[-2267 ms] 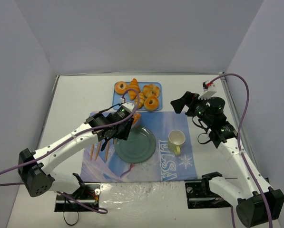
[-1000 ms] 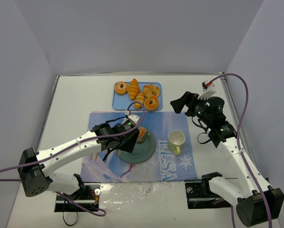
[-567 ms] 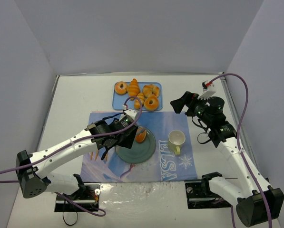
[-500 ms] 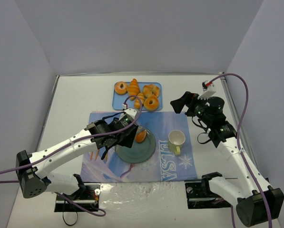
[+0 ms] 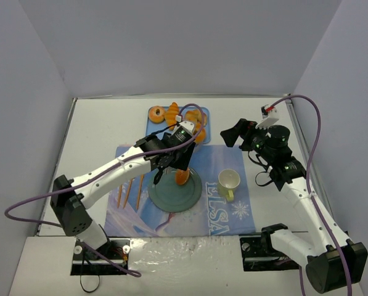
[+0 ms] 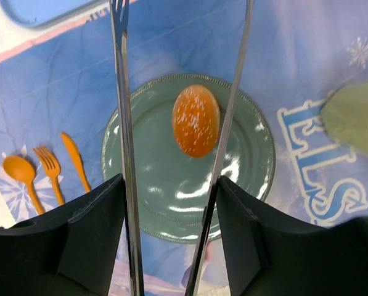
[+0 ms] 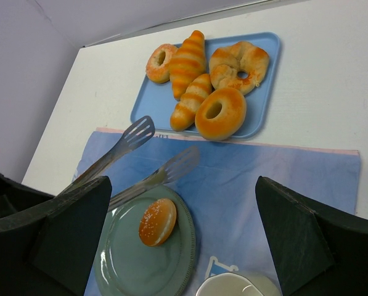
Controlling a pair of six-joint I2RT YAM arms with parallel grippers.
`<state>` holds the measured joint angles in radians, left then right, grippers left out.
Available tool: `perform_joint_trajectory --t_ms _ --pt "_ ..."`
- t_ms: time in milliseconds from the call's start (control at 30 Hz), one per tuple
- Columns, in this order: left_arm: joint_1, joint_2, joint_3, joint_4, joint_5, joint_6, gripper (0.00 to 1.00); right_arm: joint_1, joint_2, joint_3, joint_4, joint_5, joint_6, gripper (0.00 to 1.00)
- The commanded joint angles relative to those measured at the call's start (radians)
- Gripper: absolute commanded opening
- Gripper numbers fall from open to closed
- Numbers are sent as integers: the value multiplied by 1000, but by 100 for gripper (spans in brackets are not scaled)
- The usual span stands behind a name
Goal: Place the bread
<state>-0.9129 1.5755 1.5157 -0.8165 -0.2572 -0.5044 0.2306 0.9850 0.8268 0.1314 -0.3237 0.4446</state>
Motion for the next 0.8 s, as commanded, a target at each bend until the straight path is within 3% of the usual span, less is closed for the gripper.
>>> perform_joint_trajectory --t_ms 0,267,767 --pt "25 92 165 65 8 56 53 6 4 28 93 -6 -7 100" --pt "64 224 328 40 24 92 53 4 9 26 89 -3 -10 100" --pt "96 351 414 10 1 124 53 4 14 27 89 -1 -9 100"
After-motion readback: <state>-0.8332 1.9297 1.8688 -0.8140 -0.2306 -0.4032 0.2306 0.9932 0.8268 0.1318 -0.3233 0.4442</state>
